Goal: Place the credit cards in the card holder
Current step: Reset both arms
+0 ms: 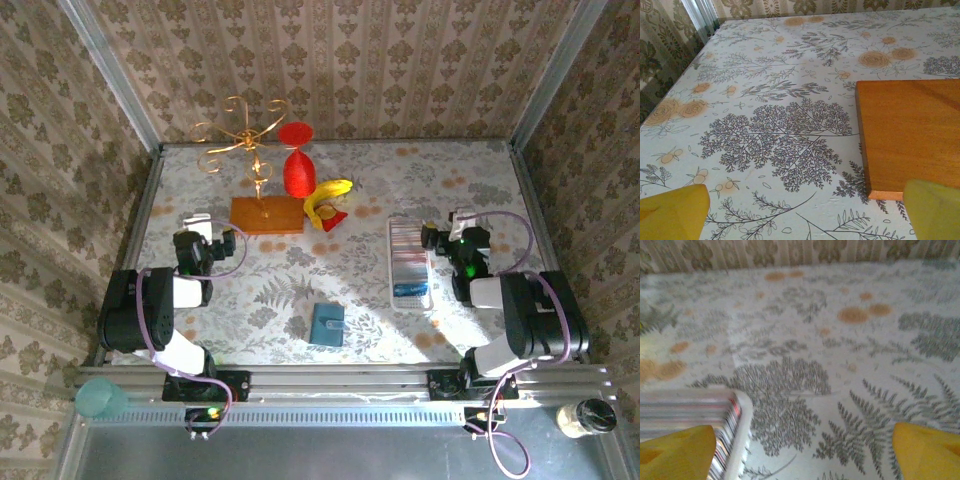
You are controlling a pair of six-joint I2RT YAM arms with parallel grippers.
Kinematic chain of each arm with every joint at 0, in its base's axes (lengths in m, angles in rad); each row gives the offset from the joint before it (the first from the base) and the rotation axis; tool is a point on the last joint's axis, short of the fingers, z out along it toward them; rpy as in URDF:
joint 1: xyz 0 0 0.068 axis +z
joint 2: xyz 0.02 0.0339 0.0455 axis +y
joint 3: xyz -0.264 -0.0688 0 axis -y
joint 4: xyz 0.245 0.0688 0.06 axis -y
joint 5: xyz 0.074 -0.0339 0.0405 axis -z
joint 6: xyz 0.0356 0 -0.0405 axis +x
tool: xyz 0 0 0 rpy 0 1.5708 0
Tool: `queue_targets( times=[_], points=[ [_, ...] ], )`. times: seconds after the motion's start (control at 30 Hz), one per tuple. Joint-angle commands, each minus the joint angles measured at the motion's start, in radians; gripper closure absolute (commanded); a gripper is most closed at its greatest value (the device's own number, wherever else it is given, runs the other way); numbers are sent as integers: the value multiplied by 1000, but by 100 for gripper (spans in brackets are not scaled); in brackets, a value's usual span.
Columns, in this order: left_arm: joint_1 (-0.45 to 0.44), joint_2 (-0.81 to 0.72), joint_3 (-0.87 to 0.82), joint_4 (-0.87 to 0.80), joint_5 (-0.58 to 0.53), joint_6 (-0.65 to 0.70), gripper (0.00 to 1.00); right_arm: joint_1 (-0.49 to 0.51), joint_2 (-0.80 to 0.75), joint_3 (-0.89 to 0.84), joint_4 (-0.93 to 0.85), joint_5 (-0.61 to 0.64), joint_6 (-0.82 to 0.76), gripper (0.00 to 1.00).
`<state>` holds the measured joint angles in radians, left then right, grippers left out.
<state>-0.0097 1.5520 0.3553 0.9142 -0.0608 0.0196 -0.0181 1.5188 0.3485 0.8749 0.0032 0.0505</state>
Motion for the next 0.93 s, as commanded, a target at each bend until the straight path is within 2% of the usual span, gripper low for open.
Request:
queue_targets(
  times=[0.0, 0.1, 0.17, 0.9],
  points=[
    [-10, 2, 24, 25, -19, 18, 0, -5, 8, 35, 19, 19, 23, 7],
    [-22, 2, 25, 25, -41, 27, 0, -3, 9, 41, 11, 26, 22, 6],
    [-26, 3, 29, 20, -42, 32, 0, 2, 6, 44, -3, 39, 19, 0],
    [-26, 4, 30, 19, -41, 32, 0, 27, 8, 59, -27, 60, -10, 0]
  ],
)
